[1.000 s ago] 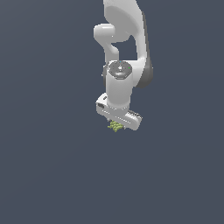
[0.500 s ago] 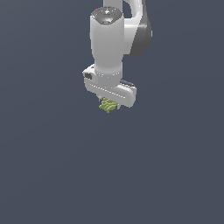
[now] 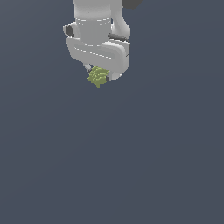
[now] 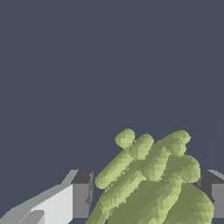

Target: Pick up the object and move it to a goal position.

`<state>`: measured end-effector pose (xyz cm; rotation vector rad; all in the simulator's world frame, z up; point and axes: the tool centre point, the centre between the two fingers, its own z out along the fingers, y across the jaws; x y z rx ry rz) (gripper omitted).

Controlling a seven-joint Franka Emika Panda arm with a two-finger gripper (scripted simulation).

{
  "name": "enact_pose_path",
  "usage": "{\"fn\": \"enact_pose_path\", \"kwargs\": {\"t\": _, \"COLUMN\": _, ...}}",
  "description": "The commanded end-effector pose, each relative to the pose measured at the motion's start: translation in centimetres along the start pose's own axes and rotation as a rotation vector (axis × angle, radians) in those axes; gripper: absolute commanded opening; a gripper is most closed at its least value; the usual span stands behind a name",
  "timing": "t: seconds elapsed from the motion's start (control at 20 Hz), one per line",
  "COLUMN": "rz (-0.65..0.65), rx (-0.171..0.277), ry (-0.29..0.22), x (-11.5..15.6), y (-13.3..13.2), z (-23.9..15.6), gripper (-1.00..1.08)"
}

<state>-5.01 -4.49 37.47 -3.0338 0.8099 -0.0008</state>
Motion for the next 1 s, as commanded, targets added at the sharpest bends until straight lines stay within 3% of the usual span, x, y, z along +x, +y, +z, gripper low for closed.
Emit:
{"fn": "enact_pose_path", "kwargs": {"t": 0.0, "rz": 0.000, "rx": -0.001, "ry": -0.001, "x": -0.2, "y": 1.0, "z": -2.7, "gripper": -1.00}}
{"fn": "enact_pose_path", "kwargs": {"t": 0.45, "rz": -0.001, "rx": -0.001, "ry": -0.001, "x": -0.4, "y": 3.4, "z": -9.5, "gripper": -1.00}}
{"fn": "enact_pose_path", "kwargs": {"t": 0.95, "rz": -0.002, "rx": -0.002, "ry": 0.000, "x": -0.3, "y": 4.1, "z": -11.8, "gripper": -1.00}}
